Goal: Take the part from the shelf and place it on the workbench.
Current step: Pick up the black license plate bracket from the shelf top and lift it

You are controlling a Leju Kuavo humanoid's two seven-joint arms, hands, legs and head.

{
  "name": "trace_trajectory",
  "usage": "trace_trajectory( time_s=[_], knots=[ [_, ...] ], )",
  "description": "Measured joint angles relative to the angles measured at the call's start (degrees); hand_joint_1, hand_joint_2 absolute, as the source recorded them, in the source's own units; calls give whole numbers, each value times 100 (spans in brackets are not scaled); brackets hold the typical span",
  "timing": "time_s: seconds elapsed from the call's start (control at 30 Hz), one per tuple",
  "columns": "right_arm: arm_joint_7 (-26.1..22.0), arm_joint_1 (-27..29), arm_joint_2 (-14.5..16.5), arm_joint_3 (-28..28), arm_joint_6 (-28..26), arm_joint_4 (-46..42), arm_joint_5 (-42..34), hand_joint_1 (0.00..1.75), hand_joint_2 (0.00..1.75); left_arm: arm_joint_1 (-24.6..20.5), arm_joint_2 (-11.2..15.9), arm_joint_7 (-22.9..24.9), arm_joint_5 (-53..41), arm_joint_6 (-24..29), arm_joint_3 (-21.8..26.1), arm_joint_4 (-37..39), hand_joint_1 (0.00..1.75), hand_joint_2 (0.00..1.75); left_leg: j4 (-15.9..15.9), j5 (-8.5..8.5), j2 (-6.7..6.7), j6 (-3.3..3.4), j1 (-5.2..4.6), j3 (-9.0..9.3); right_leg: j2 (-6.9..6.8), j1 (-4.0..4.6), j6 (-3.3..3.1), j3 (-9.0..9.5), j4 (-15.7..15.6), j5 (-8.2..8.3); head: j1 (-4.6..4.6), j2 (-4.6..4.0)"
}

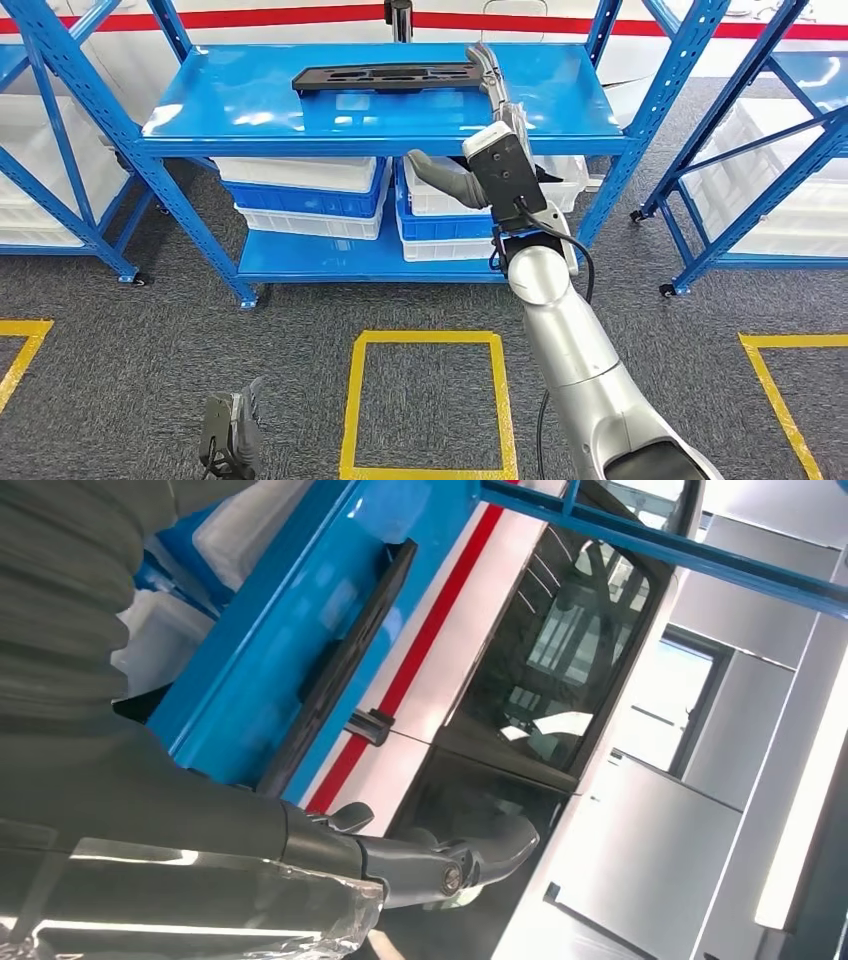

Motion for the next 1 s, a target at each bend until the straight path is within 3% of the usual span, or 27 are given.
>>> trace_trajectory(
  time_s=[0.07,0.13,0.17,0.23,0.27,0.33,0.4,0.47,0.5,0.57,0.63,0.67,0.7,0.73,0.8,0.87,0.93,1.0],
  knots=[
    [-41,-27,-10,-2,0,54,-44,0,175,0,9,1,57,25,3,0,0,0,-24,6,34,7,5,4,-59,-33,4,-402,709,-209,4,0],
    [-73,-30,-29,-3,0,120,-72,0,175,4,12,3,105,39,10,0,0,0,-19,-20,57,-23,27,8,-88,-90,84,-686,1116,-224,2,0],
    [-85,-31,-36,-3,-1,148,-83,0,175,4,13,3,133,43,16,0,0,0,-9,-43,63,-56,49,18,-108,-126,159,-673,1001,-103,2,1],
    [-116,-38,-43,-3,-7,193,-100,0,175,2,15,2,192,53,39,0,0,0,55,-121,74,-164,98,34,-189,-200,332,-413,333,234,7,0],
    [-134,-49,-44,-3,-10,220,-107,0,175,-1,22,-1,224,60,55,-1,0,0,119,-174,78,-230,105,17,-223,-212,374,-274,17,333,28,0],
    [-164,-62,-40,-5,-16,270,-118,0,175,-4,35,-16,277,76,83,-5,0,0,206,-246,88,-327,97,-36,-241,-200,304,-169,-219,338,41,1],
    [-185,-66,-34,-9,-21,311,-132,0,175,-7,40,-36,329,92,96,-10,0,0,219,-275,104,-364,111,-44,-185,-183,174,-171,-205,303,18,1],
    [-214,-89,-27,-11,-24,343,-141,0,175,-19,38,-61,373,112,103,-13,0,0,384,-361,94,-393,146,-97,-141,-179,100,-124,-208,268,-7,1],
    [-229,-106,-19,-12,-24,356,-141,0,175,-26,37,-79,393,123,104,-14,0,0,620,-450,76,-409,155,-219,-126,-176,59,-87,-211,246,-19,1],
    [-258,-122,-4,-12,-25,391,-145,0,175,-26,34,-117,444,151,123,-14,0,0,1349,-654,41,-421,152,-677,-98,-145,-11,-31,-213,198,-35,1],
    [-277,-106,3,-12,-30,435,-151,0,175,-10,28,-150,499,181,166,-19,0,0,1837,-638,26,-394,145,-1120,-60,-100,-76,25,-213,148,-39,0],
    [-283,-98,4,-12,-33,456,-152,0,175,0,24,-158,515,190,189,-34,0,0,1792,-475,20,-357,134,-1207,-39,-78,-101,61,-214,123,-39,0],
    [-288,-94,5,-12,-35,472,-153,0,175,9,20,-163,527,195,208,-57,0,0,1551,-228,10,-302,114,-1190,-17,-58,-117,102,-216,96,-38,0],
    [-293,-94,8,-12,-38,482,-153,0,175,16,17,-167,541,196,223,-89,0,0,1171,46,-8,-230,82,-1089,1,-46,-127,143,-221,69,-38,0],
    [-305,-94,8,-12,-43,496,-153,0,175,20,10,-174,580,189,245,-158,0,0,552,326,-40,-82,10,-851,25,-34,-108,203,-254,22,-29,0],
    [-322,-81,-4,-19,-55,508,-153,0,175,23,-9,-180,619,176,255,-224,0,0,307,301,-49,12,-53,-730,33,-34,-32,250,-295,38,-41,0],
    [-344,-63,-22,-37,-72,515,-153,0,175,29,-39,-182,642,155,261,-270,0,0,149,291,-44,49,-71,-600,10,-27,56,289,-282,69,-61,1],
    [-359,-66,-38,-57,-87,517,-153,0,175,28,-63,-182,656,131,273,-290,0,0,43,300,-42,69,-51,-449,-43,-19,68,204,-66,-32,-56,1]
  ],
)
